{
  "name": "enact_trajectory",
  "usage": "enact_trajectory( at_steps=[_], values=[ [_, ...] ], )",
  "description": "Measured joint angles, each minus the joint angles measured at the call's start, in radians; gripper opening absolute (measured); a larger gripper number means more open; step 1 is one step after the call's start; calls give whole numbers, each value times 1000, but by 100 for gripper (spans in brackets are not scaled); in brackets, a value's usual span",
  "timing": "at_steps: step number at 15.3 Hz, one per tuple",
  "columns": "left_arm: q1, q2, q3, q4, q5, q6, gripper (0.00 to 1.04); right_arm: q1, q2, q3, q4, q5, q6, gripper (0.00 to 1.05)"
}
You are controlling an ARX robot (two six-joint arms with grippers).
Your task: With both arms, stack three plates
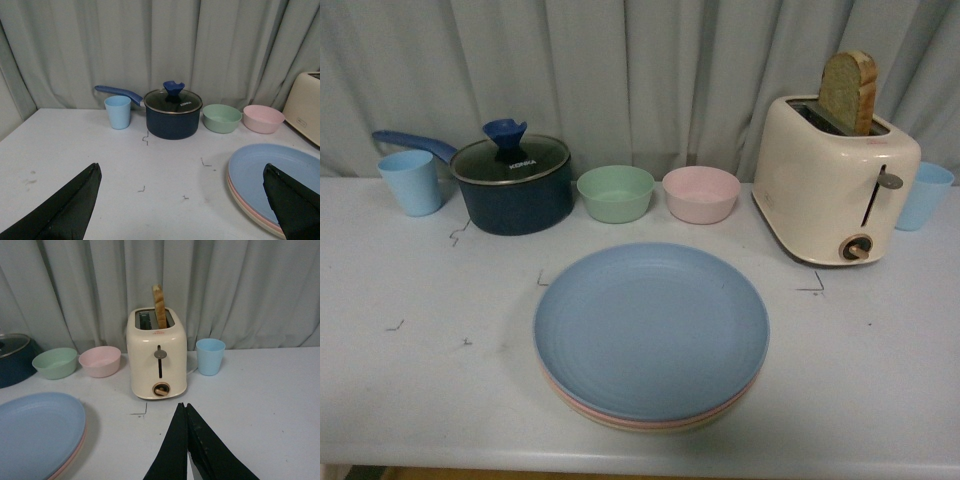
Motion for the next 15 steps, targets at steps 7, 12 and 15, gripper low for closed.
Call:
enact_trajectory(
  at_steps=[7,12,15],
  values=[
    [0,0,0,0,0,0,98,0,-341,-17,-302,0,0,2],
    [0,0,0,0,0,0,98,0,-510,-17,-465,0,0,2],
    [0,0,0,0,0,0,98,0,-534,-17,-486,0,0,2]
  ],
)
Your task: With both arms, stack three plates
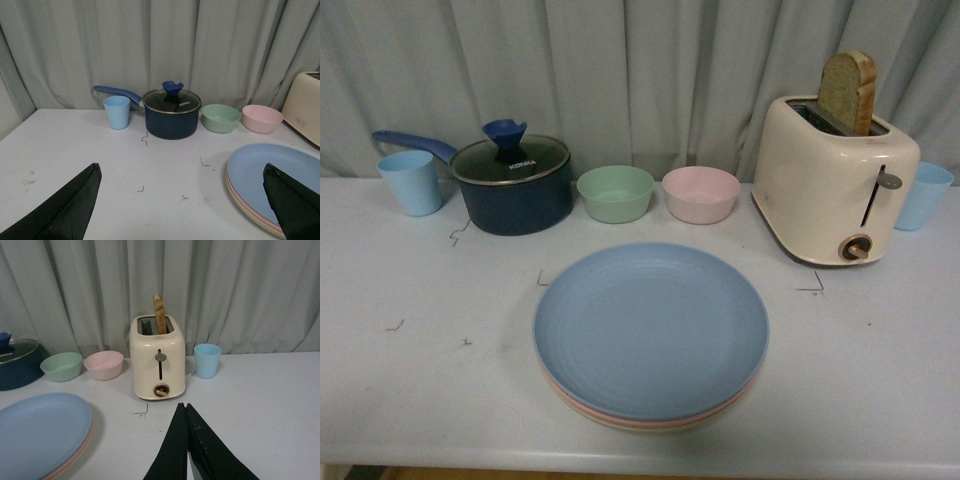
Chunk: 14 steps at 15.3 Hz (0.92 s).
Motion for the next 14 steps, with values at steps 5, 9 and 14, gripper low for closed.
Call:
enact_trajectory(
  at_steps=[5,9,14],
  values=[
    [0,0,0,0,0,0,98,0,-56,0,-57,0,0,2],
    [0,0,0,0,0,0,98,0,-145,0,-157,0,0,2],
    [0,0,0,0,0,0,98,0,-294,0,-305,-2,0,2]
  ],
)
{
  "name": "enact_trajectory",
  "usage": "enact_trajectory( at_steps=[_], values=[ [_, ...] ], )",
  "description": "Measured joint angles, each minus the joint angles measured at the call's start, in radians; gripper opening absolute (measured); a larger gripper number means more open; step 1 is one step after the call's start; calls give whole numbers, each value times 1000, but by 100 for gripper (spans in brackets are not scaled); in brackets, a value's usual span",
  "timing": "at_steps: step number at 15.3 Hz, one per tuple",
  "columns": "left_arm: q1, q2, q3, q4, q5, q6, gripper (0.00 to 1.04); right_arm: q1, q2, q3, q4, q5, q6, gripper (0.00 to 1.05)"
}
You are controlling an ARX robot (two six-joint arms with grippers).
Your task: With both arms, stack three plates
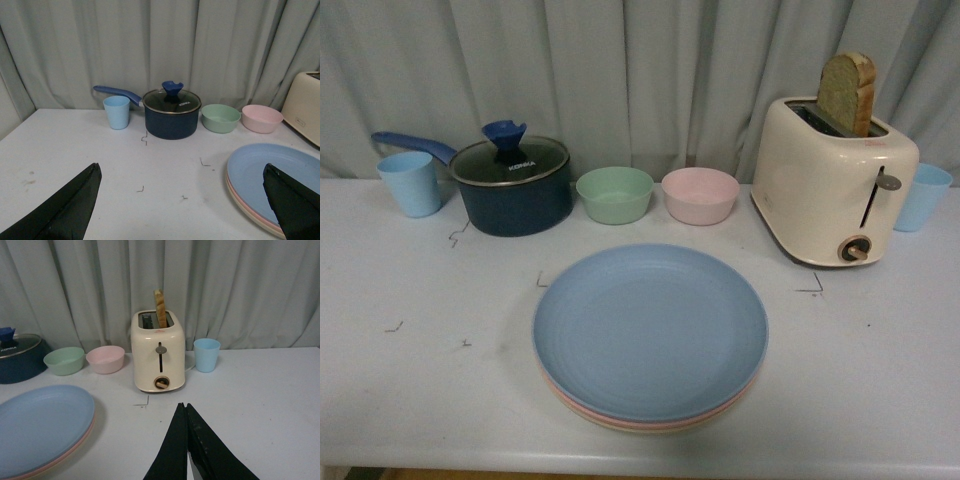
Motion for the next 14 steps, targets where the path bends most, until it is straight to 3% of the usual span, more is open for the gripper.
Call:
enact_trajectory(
  at_steps=[2,5,12,14],
  values=[
    [0,0,0,0,0,0,98,0,0,0,1,0,-1,3],
    [0,0,0,0,0,0,98,0,0,0,0,0,-1,14],
    [0,0,0,0,0,0,98,0,0,0,0,0,-1,99],
    [0,0,0,0,0,0,98,0,0,0,0,0,-1,98]
  ],
)
